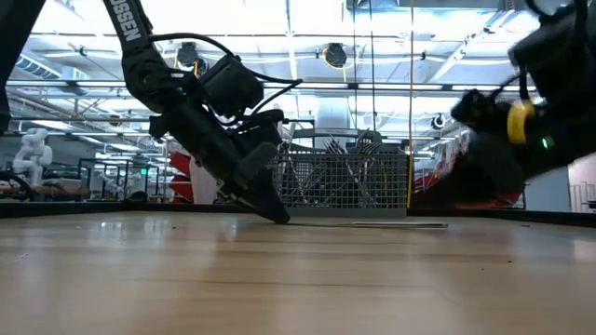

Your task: Sort silverware

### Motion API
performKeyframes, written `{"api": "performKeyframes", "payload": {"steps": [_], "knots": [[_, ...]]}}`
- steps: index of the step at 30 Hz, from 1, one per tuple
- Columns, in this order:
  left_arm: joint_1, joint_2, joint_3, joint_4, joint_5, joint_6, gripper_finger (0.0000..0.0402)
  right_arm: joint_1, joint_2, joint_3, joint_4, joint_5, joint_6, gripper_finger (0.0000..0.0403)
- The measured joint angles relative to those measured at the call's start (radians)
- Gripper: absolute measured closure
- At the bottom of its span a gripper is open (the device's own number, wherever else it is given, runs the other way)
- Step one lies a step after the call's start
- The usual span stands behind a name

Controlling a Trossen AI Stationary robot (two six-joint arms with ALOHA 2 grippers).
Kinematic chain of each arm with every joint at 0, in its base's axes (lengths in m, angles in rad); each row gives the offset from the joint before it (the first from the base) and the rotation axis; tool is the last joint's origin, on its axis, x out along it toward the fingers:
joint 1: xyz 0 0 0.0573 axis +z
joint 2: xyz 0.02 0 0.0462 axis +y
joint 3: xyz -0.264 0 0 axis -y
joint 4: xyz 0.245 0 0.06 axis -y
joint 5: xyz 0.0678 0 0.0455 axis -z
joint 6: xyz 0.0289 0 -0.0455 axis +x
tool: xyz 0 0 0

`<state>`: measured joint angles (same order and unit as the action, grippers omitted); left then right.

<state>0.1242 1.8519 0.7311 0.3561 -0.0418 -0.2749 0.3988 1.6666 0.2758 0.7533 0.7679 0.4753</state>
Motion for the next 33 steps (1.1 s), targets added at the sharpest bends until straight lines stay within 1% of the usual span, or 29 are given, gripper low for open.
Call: {"api": "performKeyframes", "payload": {"steps": [2, 4, 8, 10, 14, 20, 23, 27, 33], "knots": [[0.0, 0.0, 0.0, -0.003, 0.0, 0.0, 0.0332, -0.008, -0.042, 0.001, 0.011, -0.007, -0.06, 0.0195], [0.0, 0.0, 0.0, -0.004, 0.0, -0.001, 0.0332, -0.018, -0.067, 0.002, -0.03, -0.005, -0.074, 0.0195], [0.0, 0.0, 0.0, -0.006, 0.0, -0.001, 0.0332, -0.04, -0.067, 0.0, -0.241, 0.001, 0.037, 0.0195], [0.0, 0.0, 0.0, -0.007, 0.0, -0.001, 0.0332, -0.044, -0.064, 0.0, -0.287, 0.012, 0.09, 0.0195], [0.0, 0.0, -0.001, -0.007, 0.0, -0.002, 0.0332, -0.046, -0.06, -0.018, -0.263, 0.0, 0.105, 0.0195], [0.0, 0.0, -0.002, -0.005, -0.005, -0.006, 0.0332, -0.044, -0.059, -0.023, -0.18, -0.028, 0.019, 0.0195], [0.002, -0.002, -0.002, -0.006, -0.03, -0.011, 0.0332, -0.045, -0.06, -0.022, -0.213, -0.059, 0.008, 0.0195], [0.034, -0.013, 0.016, -0.028, -0.019, -0.061, 0.0332, -0.044, -0.065, -0.018, -0.286, -0.113, 0.005, 0.0195], [0.057, -0.021, 0.04, -0.015, 0.016, -0.086, 0.0332, -0.046, -0.065, -0.017, -0.292, -0.13, -0.099, 0.0195]]}}
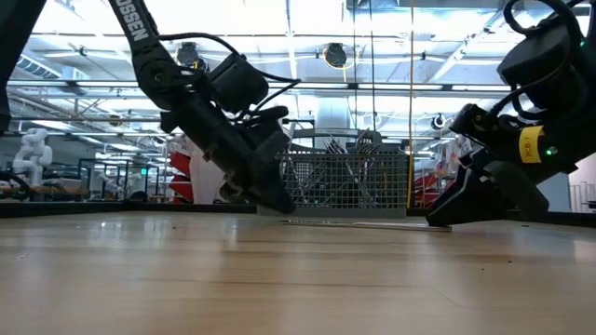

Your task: Sort silverware

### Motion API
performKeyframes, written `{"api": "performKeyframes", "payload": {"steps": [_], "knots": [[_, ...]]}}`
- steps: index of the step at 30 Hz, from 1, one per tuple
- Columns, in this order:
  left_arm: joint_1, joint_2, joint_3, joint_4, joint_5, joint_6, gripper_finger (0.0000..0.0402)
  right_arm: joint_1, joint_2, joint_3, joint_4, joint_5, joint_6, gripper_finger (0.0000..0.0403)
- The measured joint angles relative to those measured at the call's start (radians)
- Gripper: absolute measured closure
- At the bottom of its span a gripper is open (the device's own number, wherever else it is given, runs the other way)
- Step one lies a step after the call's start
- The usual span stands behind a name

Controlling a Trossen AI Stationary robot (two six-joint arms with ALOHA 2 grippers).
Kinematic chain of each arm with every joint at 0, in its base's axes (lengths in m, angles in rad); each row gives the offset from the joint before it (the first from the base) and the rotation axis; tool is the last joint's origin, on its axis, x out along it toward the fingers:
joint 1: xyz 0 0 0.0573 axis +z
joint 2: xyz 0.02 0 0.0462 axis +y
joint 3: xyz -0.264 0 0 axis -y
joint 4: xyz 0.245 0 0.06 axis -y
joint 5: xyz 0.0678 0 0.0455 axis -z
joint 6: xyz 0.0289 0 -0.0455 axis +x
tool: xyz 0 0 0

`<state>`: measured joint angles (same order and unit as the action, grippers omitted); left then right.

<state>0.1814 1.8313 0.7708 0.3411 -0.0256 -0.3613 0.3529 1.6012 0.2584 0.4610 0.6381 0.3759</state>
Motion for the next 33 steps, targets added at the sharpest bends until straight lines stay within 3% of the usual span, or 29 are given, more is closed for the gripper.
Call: {"api": "performKeyframes", "payload": {"steps": [5, 12, 20, 27, 33], "knots": [[0.001, -0.009, 0.003, 0.016, 0.021, -0.02, 0.0332, -0.007, 0.0, 0.0, -0.005, -0.009, -0.008, 0.0195], [-0.027, -0.107, 0.01, 0.097, 0.219, 0.084, 0.0332, -0.006, 0.005, -0.006, 0.02, 0.023, 0.027, 0.0195], [-0.083, -0.034, 0.007, 0.011, 0.218, 0.265, 0.0332, -0.006, 0.005, -0.006, 0.021, 0.028, 0.028, 0.0195], [-0.105, 0.016, 0.008, 0.02, 0.026, 0.292, 0.0332, -0.007, 0.006, -0.006, 0.025, 0.034, 0.034, 0.0195], [-0.107, 0.04, 0.008, 0.049, 0.08, 0.293, 0.0332, -0.007, 0.006, -0.006, 0.025, 0.037, 0.03, 0.0195]]}}
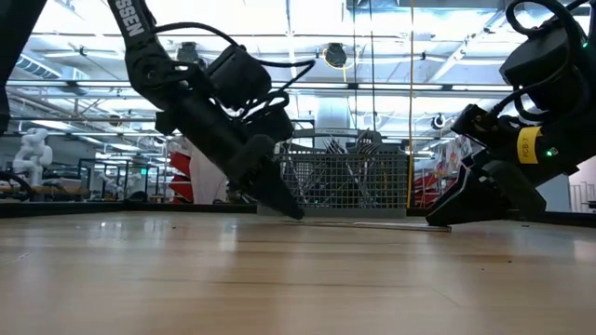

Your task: Sort silverware

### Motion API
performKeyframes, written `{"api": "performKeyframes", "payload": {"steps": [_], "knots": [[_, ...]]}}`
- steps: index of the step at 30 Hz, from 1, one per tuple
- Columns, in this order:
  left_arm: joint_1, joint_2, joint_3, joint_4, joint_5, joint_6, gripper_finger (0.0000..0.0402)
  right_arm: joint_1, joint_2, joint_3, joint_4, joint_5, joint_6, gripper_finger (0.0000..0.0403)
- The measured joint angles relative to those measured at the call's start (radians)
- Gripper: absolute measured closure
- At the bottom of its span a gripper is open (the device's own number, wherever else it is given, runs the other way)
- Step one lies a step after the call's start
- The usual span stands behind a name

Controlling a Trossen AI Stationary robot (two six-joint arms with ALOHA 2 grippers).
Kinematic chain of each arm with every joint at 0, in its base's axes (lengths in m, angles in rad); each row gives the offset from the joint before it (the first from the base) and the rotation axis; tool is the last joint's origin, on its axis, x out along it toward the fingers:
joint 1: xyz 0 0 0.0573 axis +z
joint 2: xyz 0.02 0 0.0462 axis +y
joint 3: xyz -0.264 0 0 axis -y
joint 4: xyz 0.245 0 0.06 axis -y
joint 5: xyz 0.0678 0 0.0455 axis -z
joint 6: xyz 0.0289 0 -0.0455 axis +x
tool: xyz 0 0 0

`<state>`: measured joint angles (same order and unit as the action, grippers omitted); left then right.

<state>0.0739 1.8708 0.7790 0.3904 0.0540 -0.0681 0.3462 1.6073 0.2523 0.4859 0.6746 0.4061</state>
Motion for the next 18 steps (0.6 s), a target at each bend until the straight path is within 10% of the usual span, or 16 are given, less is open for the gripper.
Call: {"api": "performKeyframes", "payload": {"steps": [18], "knots": [[-0.005, 0.013, -0.001, 0.078, 0.003, 0.006, 0.0332, 0.0, 0.0, 0.0, 0.0, 0.005, -0.001, 0.0195]]}}
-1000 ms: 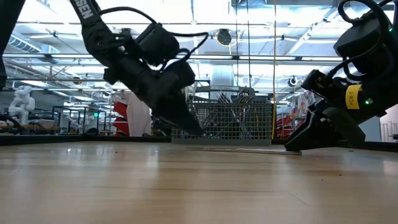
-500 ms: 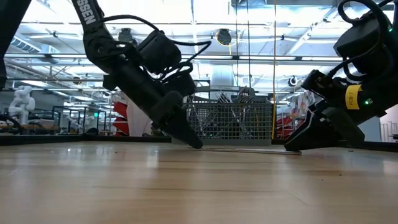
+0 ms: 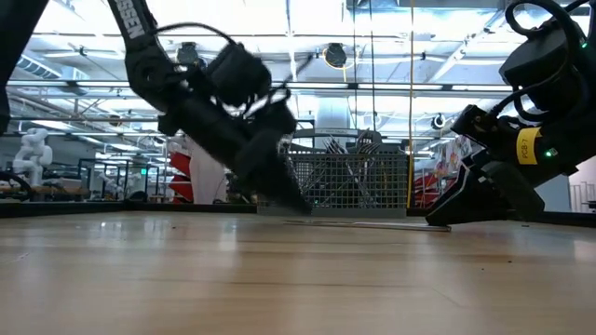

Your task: Sort silverware

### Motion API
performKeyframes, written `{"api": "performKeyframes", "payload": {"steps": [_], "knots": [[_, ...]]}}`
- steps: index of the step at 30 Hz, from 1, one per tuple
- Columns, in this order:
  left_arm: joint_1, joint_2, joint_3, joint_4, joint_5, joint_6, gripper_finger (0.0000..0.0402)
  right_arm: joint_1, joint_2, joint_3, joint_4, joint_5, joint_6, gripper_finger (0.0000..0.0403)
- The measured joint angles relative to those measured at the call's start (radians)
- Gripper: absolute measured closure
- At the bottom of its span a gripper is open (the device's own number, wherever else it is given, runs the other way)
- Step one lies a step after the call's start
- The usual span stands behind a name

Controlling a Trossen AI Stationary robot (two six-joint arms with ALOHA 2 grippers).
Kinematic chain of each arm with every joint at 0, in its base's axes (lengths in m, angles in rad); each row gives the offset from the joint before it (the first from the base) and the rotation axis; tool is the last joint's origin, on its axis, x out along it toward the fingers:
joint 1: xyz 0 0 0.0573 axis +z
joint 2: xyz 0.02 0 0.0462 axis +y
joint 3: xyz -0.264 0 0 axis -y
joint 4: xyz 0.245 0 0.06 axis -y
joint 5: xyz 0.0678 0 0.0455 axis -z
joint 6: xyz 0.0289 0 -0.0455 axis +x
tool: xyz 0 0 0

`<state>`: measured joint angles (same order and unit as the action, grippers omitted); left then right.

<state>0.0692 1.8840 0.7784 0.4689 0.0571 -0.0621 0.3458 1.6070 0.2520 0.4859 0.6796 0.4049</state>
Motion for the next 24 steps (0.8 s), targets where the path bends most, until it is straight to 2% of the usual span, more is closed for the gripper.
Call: {"api": "performKeyframes", "payload": {"steps": [7, 13, 24], "knots": [[-0.01, -0.037, 0.004, -0.017, -0.01, 0.069, 0.0332, 0.0, 0.0, 0.0, -0.001, -0.002, -0.001, 0.0195], [-0.009, 0.021, -0.002, -0.018, -0.081, 0.07, 0.0332, 0.0, 0.0, 0.0, -0.004, -0.001, -0.001, 0.0195], [-0.013, 0.088, 0.001, 0.035, -0.074, -0.008, 0.0332, 0.0, -0.001, 0.0, -0.001, 0.002, -0.004, 0.0195]]}}
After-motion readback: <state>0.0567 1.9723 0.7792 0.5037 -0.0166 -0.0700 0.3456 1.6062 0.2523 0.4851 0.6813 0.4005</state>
